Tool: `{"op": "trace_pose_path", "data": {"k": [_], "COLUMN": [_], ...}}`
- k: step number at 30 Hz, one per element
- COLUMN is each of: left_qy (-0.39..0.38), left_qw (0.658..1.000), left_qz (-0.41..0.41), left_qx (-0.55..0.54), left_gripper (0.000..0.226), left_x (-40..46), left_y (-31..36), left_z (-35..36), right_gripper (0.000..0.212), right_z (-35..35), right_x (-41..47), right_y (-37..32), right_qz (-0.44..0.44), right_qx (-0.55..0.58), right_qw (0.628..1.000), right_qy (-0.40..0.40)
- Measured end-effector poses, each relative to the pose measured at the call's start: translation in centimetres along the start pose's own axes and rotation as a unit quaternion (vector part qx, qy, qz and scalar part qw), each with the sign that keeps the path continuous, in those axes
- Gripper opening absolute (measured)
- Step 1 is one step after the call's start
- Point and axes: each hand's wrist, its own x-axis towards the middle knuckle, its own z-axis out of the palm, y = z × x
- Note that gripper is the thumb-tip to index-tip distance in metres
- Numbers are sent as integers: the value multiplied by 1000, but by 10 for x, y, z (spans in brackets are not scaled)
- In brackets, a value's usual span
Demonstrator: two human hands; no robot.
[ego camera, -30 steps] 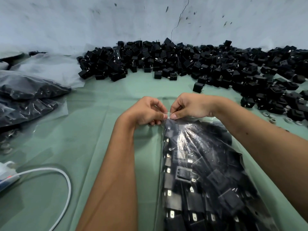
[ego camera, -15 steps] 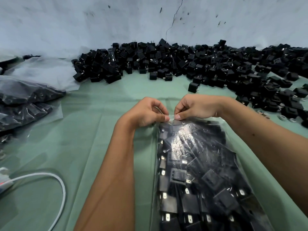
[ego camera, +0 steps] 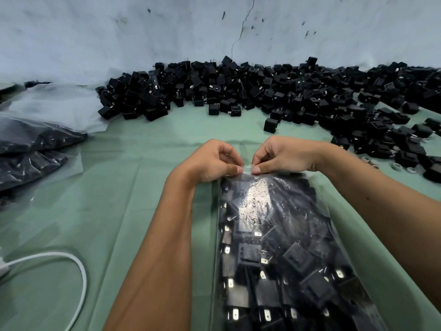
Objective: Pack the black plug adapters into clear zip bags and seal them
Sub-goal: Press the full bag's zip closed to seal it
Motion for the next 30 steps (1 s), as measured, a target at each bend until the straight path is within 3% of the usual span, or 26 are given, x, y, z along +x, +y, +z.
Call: {"op": "trace_pose_path", "data": {"k": [10, 15, 21, 30], "left_qy": [-6, -43, -52, -65], "left_qw": [999, 999, 995, 996], "left_qz": [11, 2, -22, -22], "left_qx": [-46, 13, 80, 63], "left_gripper": [16, 5, 25, 17], "left_x": [0, 5, 12, 8], "left_y": [-5, -3, 2, 2], "left_z": [-2, -1, 10, 5], "right_gripper": [22, 16, 14, 17], "right_z": [-3, -8, -5, -18], "right_x": [-8, -12, -8, -19], "right_y": [1, 8, 12, 11], "right_qz": [14, 20, 23, 48], "right_qx": [6, 42, 52, 34], "right_qw": [1000, 998, 998, 998], "right_qy": [-5, -34, -23, -38]}}
